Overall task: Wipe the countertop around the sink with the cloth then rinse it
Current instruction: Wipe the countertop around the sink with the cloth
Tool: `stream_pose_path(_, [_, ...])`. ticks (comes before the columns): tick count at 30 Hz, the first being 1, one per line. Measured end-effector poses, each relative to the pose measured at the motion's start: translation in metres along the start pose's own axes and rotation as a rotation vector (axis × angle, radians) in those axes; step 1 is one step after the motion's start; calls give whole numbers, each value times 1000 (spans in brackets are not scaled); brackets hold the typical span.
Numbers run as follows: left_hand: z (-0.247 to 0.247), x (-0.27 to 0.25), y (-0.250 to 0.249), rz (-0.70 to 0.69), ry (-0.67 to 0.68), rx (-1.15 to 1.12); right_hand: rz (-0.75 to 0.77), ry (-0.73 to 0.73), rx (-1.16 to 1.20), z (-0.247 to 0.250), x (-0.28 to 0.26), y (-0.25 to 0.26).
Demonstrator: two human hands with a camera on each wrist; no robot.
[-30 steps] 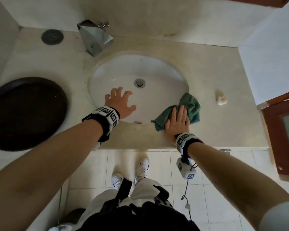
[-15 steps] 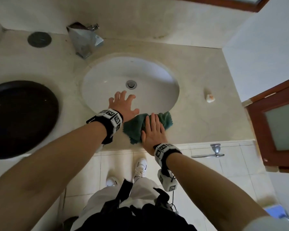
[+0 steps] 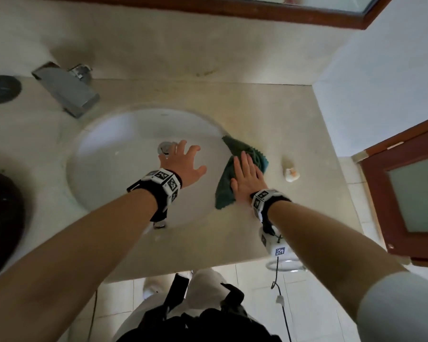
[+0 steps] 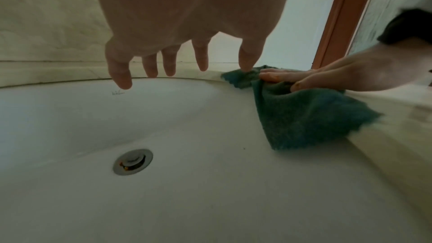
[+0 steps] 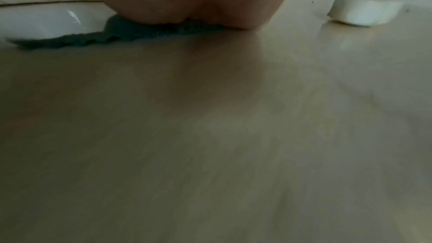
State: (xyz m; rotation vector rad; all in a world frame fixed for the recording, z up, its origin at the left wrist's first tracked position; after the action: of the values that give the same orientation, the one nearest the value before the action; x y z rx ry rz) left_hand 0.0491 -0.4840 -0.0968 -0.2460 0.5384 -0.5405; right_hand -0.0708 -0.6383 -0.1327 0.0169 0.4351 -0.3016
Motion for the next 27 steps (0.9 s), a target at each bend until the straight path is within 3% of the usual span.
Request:
stream_pose_path(7, [15, 49, -4, 72, -12, 10, 57, 8, -17, 38, 77, -47])
stream_pose_path(12, [9, 45, -4, 73, 1, 11, 35, -45, -36, 41, 81, -54])
stream_pose_path(27, [2, -19, 1, -42, 1, 8, -59, 32, -17, -18, -63, 4])
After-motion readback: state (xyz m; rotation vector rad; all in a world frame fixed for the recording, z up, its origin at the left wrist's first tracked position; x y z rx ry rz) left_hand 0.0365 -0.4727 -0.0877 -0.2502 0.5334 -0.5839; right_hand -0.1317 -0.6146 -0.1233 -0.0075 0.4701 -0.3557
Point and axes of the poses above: each hand's wrist, its own x-axis towards the middle knuckle, its own z-axis out of the back of the hand, y = z × x, the point moved 7 cm from there along x, towards the middle knuckle, and after that the axes turned 4 degrees about -x, right-handed, at the moved point
